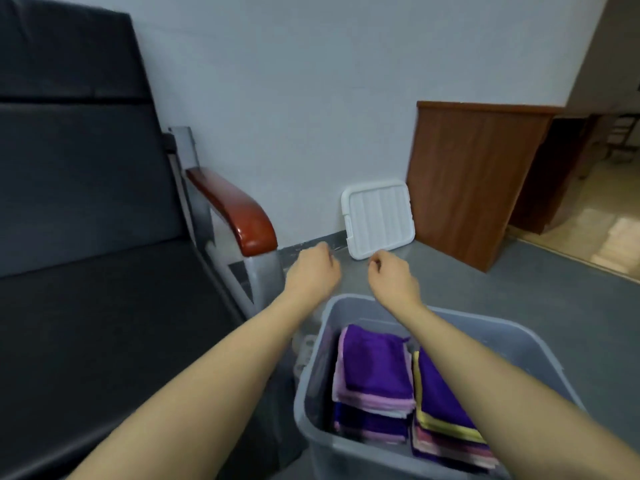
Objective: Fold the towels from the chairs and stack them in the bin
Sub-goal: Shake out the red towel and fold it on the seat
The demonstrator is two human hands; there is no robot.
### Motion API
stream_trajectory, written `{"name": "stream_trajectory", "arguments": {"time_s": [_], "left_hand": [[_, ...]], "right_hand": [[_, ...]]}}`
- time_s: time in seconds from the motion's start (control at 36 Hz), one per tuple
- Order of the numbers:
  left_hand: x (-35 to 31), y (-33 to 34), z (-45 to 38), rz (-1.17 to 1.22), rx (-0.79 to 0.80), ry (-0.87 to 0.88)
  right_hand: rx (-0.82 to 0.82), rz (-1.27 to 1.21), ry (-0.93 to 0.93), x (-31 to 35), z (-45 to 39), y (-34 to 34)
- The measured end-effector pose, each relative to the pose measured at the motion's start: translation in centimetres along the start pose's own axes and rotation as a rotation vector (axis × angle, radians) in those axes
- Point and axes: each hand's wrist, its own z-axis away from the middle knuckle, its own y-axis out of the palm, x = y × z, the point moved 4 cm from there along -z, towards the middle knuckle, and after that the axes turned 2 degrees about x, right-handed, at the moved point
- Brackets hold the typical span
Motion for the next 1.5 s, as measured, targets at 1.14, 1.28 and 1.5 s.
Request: {"name": "stream_trajectory", "arguments": {"time_s": [1.14,1.28,1.5], "left_hand": [[36.9,-36.9,28.0,-0.45,-0.561,-1.054],[41.9,-38.4,31.3,-0.606,-0.413,-1.237],[47.0,-38.4,34.3,-0.736,-0.318,-1.404]], "right_hand": [[0.899,-0.446,-0.883,49.0,21.6,30.9],[1.0,-0.409,-1.016,52.0,25.8,35.8],[1.04,-0.143,-1.178,53.4,29.6,40.2]]}}
